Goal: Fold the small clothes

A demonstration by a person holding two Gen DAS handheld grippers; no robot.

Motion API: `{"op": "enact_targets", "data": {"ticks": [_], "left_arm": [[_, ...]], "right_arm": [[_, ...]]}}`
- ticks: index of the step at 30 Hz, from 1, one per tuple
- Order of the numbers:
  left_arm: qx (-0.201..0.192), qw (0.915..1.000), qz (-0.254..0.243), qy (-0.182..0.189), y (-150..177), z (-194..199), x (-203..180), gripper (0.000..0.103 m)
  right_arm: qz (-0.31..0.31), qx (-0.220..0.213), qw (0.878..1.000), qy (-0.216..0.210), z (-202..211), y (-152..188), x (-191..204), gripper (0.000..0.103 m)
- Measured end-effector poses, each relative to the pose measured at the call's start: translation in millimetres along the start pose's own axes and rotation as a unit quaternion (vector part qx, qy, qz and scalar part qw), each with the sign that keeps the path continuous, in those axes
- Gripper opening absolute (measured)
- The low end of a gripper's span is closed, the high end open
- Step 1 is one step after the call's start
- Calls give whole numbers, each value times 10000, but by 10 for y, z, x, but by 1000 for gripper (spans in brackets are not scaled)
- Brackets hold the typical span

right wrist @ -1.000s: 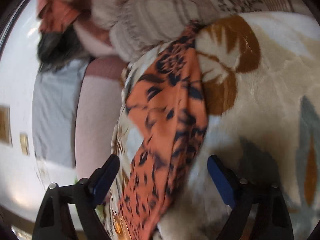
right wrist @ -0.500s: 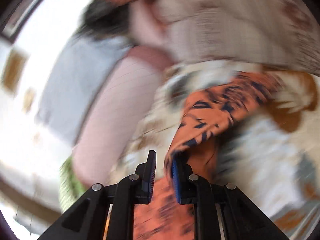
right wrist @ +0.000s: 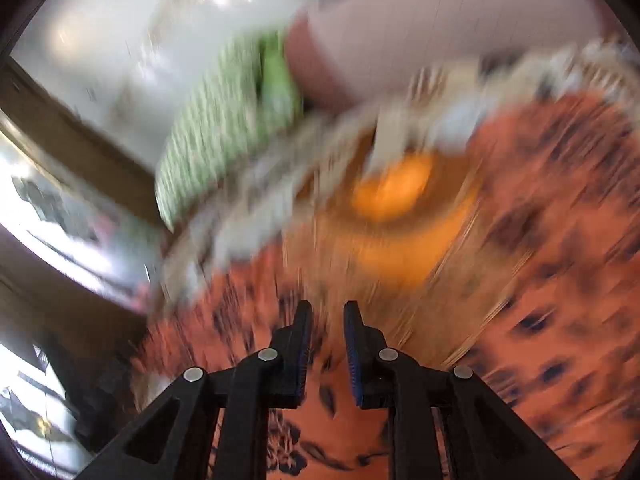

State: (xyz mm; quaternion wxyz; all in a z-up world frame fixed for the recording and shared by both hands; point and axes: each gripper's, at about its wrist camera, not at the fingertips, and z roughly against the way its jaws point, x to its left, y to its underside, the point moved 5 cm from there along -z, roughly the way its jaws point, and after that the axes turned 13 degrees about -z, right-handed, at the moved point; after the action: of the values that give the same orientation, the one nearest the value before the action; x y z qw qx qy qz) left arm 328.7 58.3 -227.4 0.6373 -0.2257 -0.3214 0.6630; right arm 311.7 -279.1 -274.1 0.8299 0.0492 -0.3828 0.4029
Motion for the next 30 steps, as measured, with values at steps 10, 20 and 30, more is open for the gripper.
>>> {"op": "enact_targets", "data": {"ticks": [10,20,30], "left_arm": [[-40,9989,-174,433,18,74,-268,103],[-271,9915,-1193,433,49,159,-898,103],[-207,9918,-1177,451,29,108,-941,103]], "right_arm": [[-573,-510,9967,-282,572,48,-629,50],[-3181,-1704,9313,-496,907,-1156,-2070,92],[-2331,-2025,9511,85,835,-1469,-1686,14]]}}
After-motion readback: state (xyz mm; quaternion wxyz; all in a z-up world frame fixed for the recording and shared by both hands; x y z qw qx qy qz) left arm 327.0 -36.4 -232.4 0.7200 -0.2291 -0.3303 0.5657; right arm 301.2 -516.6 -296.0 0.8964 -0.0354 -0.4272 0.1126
